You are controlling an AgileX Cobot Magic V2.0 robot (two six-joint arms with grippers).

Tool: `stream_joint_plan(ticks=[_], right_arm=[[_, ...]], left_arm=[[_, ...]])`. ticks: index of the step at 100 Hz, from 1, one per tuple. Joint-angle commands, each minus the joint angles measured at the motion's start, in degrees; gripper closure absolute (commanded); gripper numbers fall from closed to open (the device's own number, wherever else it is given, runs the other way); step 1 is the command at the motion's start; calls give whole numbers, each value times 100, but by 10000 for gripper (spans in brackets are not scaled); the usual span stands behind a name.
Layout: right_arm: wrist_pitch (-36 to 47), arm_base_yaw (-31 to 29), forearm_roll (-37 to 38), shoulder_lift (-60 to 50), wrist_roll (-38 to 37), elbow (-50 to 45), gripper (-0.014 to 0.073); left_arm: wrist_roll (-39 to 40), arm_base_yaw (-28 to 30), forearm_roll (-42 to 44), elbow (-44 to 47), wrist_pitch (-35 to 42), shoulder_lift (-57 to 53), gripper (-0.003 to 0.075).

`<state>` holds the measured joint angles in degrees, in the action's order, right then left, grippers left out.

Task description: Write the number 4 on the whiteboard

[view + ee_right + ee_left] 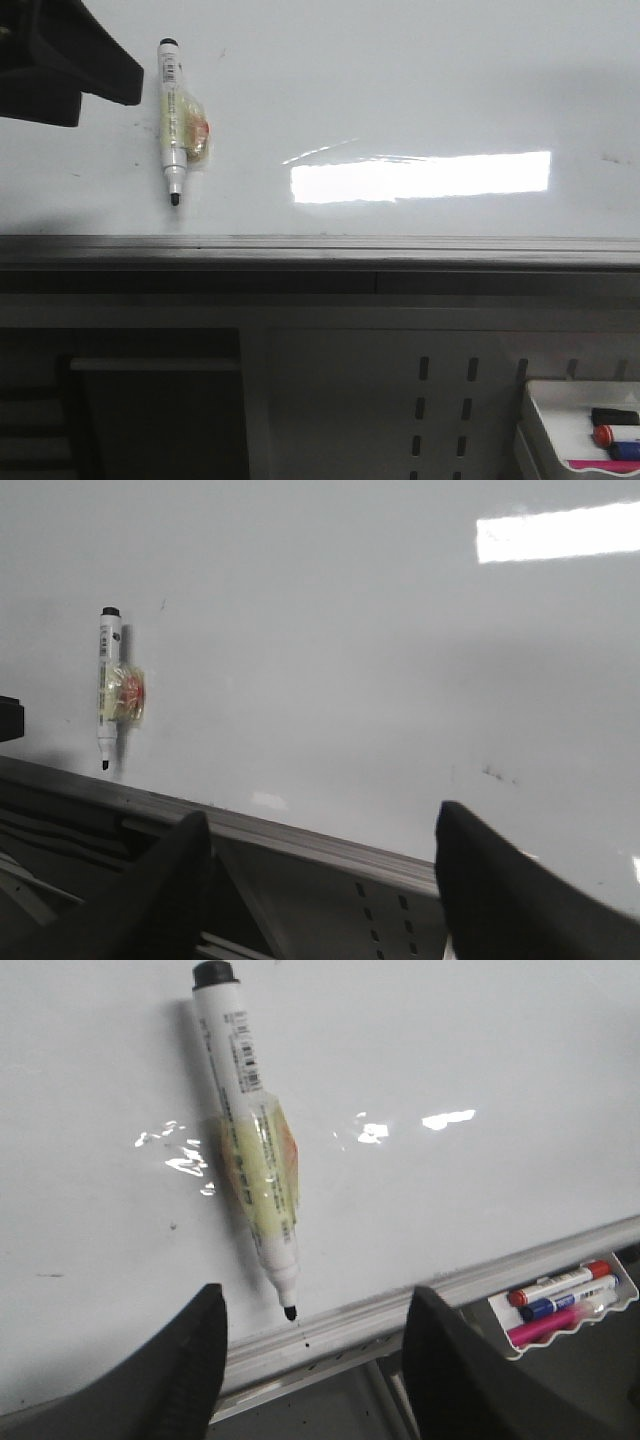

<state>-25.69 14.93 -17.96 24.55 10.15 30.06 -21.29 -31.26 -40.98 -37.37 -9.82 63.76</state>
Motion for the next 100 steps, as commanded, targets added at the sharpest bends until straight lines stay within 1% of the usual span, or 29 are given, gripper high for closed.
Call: stream_joint_plan(ticks=[1, 21, 54, 61, 69, 70, 78, 83, 84, 86, 89, 96, 100], right_arm=[[550, 1, -86, 91, 60, 201, 167], [561, 1, -86, 91, 60, 201, 167], [574, 1, -86, 91, 60, 201, 167], [574, 1, -86, 91, 60, 201, 167], [574, 1, -86, 91, 60, 201, 167], [574, 1, -86, 91, 60, 201, 167], [585, 1, -86, 91, 60, 201, 167], [585, 1, -107, 91, 60, 214, 167], [585, 1, -119, 91, 60, 213, 167], [561, 10, -131, 91, 60, 225, 167], [510, 32, -140, 91, 60, 271, 167], [345, 172, -140, 107, 186, 444, 170], [194, 297, -140, 151, 469, 593, 177]], left_arm=[[6, -136, -190, -220, 702, 145, 353], [6, -154, -550, -241, 910, 596, 353], [6, -154, -550, -615, 887, 1384, 354], [6, -154, -550, -626, 887, 1503, 372], [6, -154, -550, -626, 887, 1596, 449], [6, -154, -550, -626, 887, 1601, 449], [6, -154, -550, -626, 924, 1622, 556], [6, -154, -550, -626, 982, 1621, 640], [6, -154, -550, -626, 982, 1621, 640], [6, -154, -550, -626, 951, 1621, 687], [6, -154, -550, -626, 940, 1595, 734], [-55, -188, -449, -648, 829, 1493, 741], [-55, -225, -225, -682, 715, 1384, 741]])
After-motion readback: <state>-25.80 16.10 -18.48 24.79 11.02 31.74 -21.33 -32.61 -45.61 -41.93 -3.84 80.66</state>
